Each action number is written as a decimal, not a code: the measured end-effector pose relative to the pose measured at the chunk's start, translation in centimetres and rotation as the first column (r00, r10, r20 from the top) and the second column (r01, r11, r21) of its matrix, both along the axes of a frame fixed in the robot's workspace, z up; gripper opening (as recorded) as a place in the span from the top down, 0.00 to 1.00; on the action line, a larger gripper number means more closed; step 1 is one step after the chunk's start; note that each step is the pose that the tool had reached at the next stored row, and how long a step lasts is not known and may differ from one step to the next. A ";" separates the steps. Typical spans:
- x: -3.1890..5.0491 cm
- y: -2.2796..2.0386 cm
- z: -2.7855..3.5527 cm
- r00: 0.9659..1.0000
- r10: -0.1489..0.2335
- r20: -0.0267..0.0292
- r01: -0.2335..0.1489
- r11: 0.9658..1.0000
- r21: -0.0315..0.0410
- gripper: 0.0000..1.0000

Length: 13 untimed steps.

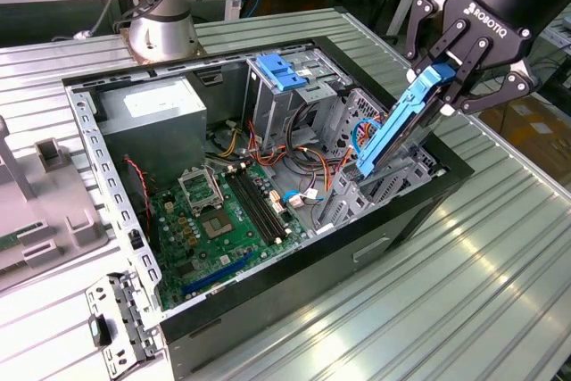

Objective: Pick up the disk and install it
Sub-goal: 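Insert the disk into the insertion slot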

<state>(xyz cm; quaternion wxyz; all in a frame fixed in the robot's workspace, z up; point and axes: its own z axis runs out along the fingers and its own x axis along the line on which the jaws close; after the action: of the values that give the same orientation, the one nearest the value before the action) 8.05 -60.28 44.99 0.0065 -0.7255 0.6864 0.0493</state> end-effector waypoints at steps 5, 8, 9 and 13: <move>0.00 0.52 -1.00 1.000 0.000 0.000 0.000 1.000 0.000 0.63; 0.00 0.53 -1.15 1.000 0.000 0.000 0.000 1.000 0.000 0.63; 0.00 0.53 -1.26 1.000 0.000 0.000 0.000 1.000 0.000 0.63; 0.00 0.56 -1.48 1.000 0.000 0.000 0.000 1.000 0.000 0.63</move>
<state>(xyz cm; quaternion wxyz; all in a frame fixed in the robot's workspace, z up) 8.05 -59.72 43.51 0.0066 -0.7255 0.6864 0.0494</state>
